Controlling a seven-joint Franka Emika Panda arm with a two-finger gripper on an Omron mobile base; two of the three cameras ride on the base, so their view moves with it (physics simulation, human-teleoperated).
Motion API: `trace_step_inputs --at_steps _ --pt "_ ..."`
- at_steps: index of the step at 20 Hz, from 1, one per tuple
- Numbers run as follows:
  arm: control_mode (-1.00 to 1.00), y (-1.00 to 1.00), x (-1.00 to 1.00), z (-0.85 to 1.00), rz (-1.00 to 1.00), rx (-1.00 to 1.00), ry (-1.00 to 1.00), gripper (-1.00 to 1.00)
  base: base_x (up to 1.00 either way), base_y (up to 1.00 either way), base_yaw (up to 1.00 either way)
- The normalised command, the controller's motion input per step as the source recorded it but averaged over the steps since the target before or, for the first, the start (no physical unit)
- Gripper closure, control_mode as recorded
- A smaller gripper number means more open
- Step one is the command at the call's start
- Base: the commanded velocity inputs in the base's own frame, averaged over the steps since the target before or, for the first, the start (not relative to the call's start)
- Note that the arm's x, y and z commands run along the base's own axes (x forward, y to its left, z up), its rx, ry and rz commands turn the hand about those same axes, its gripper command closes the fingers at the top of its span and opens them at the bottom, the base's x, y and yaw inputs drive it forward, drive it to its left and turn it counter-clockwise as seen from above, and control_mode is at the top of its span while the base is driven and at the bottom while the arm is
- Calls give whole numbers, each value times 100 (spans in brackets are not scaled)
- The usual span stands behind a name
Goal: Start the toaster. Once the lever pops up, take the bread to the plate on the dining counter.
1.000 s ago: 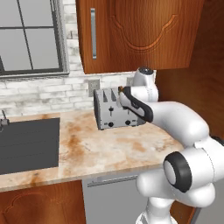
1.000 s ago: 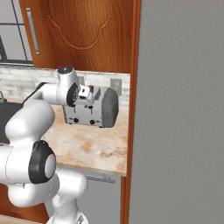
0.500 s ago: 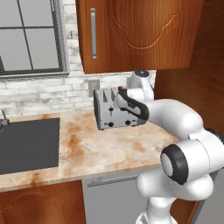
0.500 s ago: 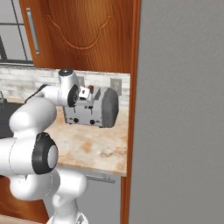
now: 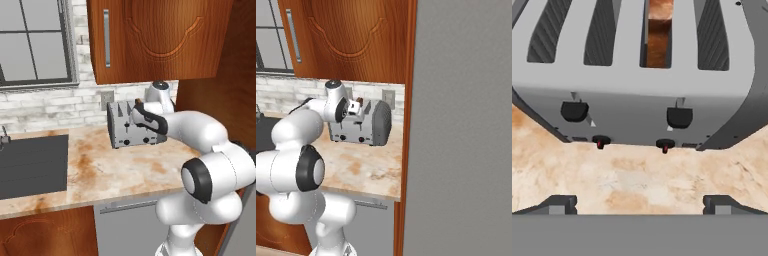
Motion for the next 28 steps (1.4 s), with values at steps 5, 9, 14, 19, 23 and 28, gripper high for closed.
trace_step_inputs --at_steps 5,9,14,19,23,28 --pt "-100 0 21 0 0 0 0 -100 0 0 0" --pt "-100 0 23 0 0 0 0 -100 0 0 0" --pt "-100 0 14 0 0 0 0 -100 0 0 0" --pt "-100 0 8 -8 0 0 0 -100 0 0 0" --pt "-100 0 10 -14 0 0 0 -100 0 0 0" --pt "-100 0 9 -6 0 0 0 -100 0 0 0"
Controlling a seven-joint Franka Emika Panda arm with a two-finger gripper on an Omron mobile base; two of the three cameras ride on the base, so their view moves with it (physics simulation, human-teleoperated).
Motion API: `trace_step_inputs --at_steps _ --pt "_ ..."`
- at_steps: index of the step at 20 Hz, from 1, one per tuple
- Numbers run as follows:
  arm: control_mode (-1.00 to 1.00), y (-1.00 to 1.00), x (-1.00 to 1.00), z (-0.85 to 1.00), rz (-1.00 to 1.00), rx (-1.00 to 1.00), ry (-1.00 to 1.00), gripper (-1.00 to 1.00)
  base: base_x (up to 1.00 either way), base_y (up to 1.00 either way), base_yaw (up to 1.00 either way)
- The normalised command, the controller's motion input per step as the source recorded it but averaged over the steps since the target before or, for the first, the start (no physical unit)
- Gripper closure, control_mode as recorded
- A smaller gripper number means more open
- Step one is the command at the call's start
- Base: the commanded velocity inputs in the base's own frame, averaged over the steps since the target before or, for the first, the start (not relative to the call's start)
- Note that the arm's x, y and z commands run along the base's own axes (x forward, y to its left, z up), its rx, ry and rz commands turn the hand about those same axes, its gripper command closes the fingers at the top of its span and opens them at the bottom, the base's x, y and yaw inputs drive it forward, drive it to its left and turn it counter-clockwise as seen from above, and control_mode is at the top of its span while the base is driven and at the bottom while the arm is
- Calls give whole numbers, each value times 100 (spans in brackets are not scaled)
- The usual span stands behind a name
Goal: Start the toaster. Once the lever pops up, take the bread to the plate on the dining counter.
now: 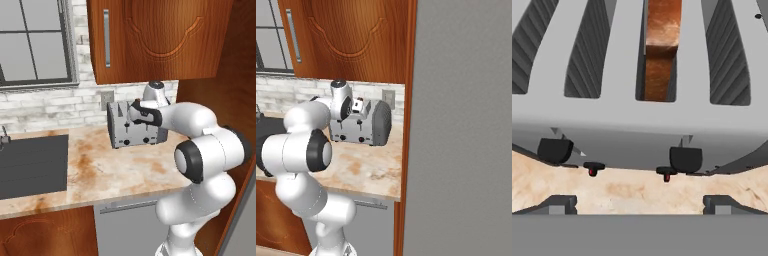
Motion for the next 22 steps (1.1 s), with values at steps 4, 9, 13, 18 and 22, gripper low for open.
trace_step_inputs --at_steps 4,9,13,18,22 --pt "-100 0 7 0 0 0 0 -100 0 0 0" --pt "-100 0 6 -2 0 0 0 -100 0 0 0" --pt "-100 0 3 -12 0 0 0 -100 0 0 0" --pt "-100 0 0 -14 0 0 -1 -100 0 0 0" --pt "-100 0 0 -13 0 0 0 -100 0 0 0"
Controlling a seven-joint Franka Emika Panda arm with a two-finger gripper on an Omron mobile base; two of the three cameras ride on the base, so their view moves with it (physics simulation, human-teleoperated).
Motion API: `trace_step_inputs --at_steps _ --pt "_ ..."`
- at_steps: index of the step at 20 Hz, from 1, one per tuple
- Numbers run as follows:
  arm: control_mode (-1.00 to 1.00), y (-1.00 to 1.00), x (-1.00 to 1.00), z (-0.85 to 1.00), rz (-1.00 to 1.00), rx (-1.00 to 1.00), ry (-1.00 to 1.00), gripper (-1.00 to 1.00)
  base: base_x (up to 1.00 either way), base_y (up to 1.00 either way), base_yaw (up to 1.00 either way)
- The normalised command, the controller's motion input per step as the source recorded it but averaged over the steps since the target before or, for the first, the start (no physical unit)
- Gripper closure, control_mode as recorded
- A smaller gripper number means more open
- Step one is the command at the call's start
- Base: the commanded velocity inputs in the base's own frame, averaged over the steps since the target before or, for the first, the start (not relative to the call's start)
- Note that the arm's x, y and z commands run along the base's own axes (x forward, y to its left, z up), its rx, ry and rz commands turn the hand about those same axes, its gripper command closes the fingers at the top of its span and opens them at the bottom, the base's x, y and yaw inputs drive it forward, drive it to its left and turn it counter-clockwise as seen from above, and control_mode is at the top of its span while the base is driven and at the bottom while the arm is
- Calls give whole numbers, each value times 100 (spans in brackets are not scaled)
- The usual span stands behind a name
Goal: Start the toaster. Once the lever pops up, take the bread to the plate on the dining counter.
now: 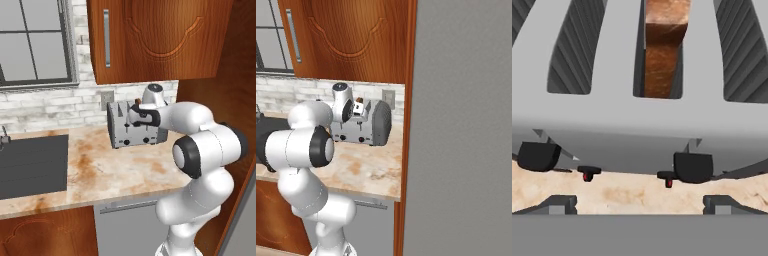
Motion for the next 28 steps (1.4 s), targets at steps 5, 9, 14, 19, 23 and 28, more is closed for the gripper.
trace_step_inputs --at_steps 5,9,14,19,23,28 --pt "-100 0 3 -2 0 0 -1 -100 0 0 0" --pt "-100 0 10 0 0 0 0 -100 0 0 0" --pt "-100 0 13 0 0 0 0 -100 0 0 0" --pt "-100 0 16 0 0 0 0 -100 0 0 0" --pt "-100 0 13 0 0 0 0 -100 0 0 0" --pt "-100 0 1 -1 0 0 0 -100 0 0 0"
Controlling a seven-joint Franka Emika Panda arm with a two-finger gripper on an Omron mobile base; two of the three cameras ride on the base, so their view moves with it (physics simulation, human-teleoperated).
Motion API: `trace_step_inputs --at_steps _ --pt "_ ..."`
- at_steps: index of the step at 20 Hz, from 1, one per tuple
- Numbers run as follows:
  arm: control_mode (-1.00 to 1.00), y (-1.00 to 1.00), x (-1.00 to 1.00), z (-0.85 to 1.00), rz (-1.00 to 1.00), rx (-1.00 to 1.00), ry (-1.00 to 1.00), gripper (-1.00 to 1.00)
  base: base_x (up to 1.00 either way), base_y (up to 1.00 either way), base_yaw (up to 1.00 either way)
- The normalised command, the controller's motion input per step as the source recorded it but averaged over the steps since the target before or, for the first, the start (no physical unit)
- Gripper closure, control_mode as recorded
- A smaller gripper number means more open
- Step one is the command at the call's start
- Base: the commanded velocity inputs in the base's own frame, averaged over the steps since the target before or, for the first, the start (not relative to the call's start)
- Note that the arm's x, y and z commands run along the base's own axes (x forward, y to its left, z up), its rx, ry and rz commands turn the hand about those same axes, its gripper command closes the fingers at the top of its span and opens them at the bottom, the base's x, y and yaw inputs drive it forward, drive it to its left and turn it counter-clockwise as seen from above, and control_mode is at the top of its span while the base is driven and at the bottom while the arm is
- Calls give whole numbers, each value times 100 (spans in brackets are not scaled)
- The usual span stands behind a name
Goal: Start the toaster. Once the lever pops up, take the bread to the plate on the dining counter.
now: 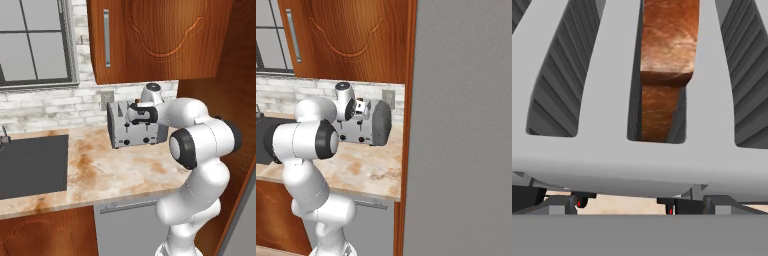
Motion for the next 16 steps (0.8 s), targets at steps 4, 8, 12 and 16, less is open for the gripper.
trace_step_inputs --at_steps 4,8,12,16 --pt "-100 0 0 -9 0 0 0 -100 0 0 0" --pt "-100 1 0 -11 0 0 0 -100 0 0 0" --pt "-100 2 0 -13 0 0 0 -100 0 0 0" --pt "-100 2 0 -13 0 0 0 -100 0 0 0"
